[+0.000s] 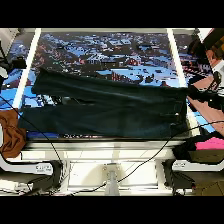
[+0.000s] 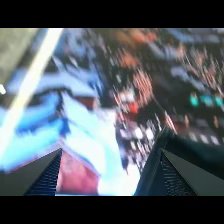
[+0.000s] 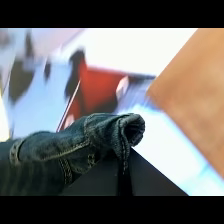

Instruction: Fold the clothes and pants, and hang the long-sleeved shirts on hangers.

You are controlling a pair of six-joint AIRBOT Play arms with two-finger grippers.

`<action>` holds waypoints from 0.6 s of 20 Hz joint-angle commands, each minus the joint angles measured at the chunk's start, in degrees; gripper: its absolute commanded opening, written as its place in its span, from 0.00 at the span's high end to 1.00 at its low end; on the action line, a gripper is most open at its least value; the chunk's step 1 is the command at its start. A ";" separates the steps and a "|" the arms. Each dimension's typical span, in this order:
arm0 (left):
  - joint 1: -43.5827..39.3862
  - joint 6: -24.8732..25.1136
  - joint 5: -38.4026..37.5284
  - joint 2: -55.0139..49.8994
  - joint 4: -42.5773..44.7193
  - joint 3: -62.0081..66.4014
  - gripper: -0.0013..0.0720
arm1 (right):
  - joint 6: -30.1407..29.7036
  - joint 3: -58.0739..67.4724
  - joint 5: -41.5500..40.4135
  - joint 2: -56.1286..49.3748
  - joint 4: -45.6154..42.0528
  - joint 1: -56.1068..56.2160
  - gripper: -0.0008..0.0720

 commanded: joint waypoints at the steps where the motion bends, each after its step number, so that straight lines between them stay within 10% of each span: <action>1: 0.09 -0.90 -11.15 0.57 0.00 0.00 0.03 | 0.76 2.62 -9.99 0.04 1.36 0.28 0.94; 6: 0.04 -11.15 -25.24 0.04 0.00 0.00 0.03 | 0.87 6.82 -22.25 -0.13 -0.44 5.11 0.94; 12: 6.10 -11.13 -56.39 -2.56 -5.66 0.00 0.03 | 0.83 6.80 -21.18 -2.23 -0.85 6.73 0.94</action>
